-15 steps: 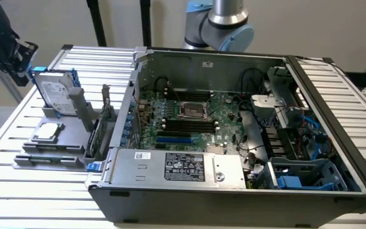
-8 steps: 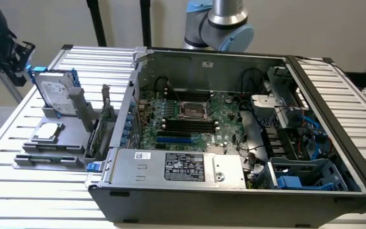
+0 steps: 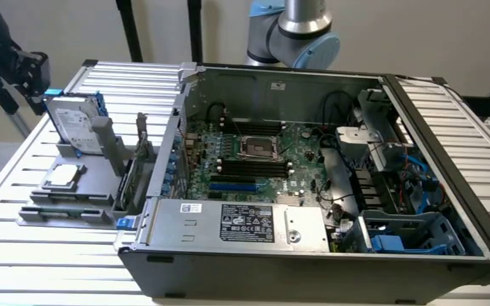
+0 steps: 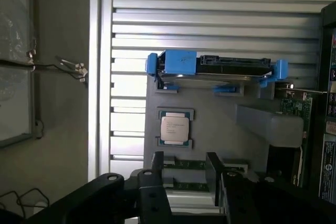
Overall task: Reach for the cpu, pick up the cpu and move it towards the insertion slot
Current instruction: 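Pick up the cpu and move it towards the insertion slot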
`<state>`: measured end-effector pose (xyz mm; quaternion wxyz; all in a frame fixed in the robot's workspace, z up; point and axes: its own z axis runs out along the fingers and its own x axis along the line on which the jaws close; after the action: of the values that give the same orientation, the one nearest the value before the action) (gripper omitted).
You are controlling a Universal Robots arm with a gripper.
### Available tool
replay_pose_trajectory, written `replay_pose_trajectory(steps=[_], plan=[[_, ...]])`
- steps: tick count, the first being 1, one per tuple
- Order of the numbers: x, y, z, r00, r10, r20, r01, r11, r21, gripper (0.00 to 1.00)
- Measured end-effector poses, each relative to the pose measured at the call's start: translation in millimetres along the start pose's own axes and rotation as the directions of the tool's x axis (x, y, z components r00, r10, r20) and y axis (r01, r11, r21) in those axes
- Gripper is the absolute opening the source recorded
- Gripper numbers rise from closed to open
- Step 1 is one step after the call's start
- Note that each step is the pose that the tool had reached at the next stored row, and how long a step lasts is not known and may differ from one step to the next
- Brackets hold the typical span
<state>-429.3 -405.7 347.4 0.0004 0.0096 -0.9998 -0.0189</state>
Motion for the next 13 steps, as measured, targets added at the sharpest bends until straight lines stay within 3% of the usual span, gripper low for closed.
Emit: replay_pose_trajectory(steps=[7, 13], plan=[[0.2, -0.3, 7.9, 1.0, 0.0, -0.0011, 0.0, 1.0, 0.002, 0.71], [0.2, -0.7, 18.8, 1.0, 0.0, -0.001, 0.0, 1.0, 0.002, 0.71]])
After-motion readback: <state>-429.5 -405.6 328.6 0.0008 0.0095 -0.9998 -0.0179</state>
